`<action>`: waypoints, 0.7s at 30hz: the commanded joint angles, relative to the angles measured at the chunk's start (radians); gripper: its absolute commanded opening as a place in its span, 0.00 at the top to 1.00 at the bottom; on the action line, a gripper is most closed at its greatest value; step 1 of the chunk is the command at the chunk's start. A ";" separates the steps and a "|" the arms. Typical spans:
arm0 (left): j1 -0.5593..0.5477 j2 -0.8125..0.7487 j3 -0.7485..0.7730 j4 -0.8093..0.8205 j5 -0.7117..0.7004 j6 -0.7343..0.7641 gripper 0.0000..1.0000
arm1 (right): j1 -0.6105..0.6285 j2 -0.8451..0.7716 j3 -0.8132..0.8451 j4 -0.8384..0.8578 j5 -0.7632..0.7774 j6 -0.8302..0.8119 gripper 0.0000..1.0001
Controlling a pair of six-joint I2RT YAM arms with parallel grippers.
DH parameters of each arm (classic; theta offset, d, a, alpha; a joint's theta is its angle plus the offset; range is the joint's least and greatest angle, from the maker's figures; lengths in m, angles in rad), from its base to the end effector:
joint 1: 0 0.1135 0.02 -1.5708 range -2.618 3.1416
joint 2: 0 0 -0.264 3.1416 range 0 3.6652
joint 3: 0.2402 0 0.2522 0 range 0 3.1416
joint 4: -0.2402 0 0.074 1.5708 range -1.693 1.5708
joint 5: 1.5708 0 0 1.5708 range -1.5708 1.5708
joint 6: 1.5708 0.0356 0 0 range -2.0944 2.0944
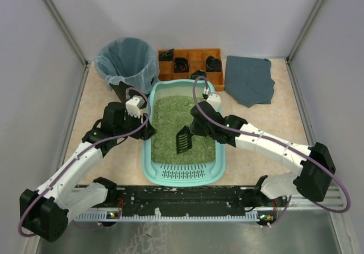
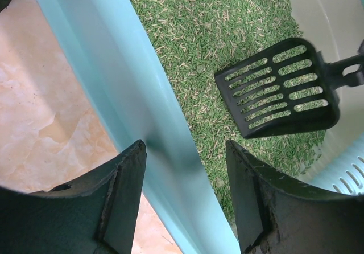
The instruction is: Clean the litter box
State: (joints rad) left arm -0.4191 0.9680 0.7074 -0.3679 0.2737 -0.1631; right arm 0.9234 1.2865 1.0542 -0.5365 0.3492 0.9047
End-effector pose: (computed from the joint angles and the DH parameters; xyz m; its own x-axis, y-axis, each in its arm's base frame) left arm 0.1880 -0.0943 0.2622 -0.6260 0.1077 -0.7724 0.4965 0.8188 -0.2882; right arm 0.1758 0.2123 0.2942 -0.7318 0.2571 -0.6312 -0.0418 0.9074 0.4181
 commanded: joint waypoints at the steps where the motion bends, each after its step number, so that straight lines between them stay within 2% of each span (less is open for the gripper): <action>1: -0.004 0.002 0.005 0.001 0.017 0.007 0.36 | 0.037 0.047 0.060 0.013 0.049 0.045 1.00; 8: -0.006 0.004 0.006 0.001 0.015 0.008 0.36 | 0.070 0.120 -0.011 0.132 -0.041 0.135 1.00; 16: -0.007 0.006 0.006 0.001 0.016 0.008 0.36 | 0.074 0.145 -0.178 0.388 -0.152 0.327 1.00; 21: -0.007 0.005 0.005 0.002 0.015 0.010 0.36 | 0.075 0.161 -0.223 0.476 -0.160 0.395 1.00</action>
State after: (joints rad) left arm -0.4194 0.9730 0.7074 -0.3679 0.2741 -0.1619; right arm 0.9768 1.4147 0.8639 -0.1761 0.2623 1.2083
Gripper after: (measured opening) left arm 0.640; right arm 0.160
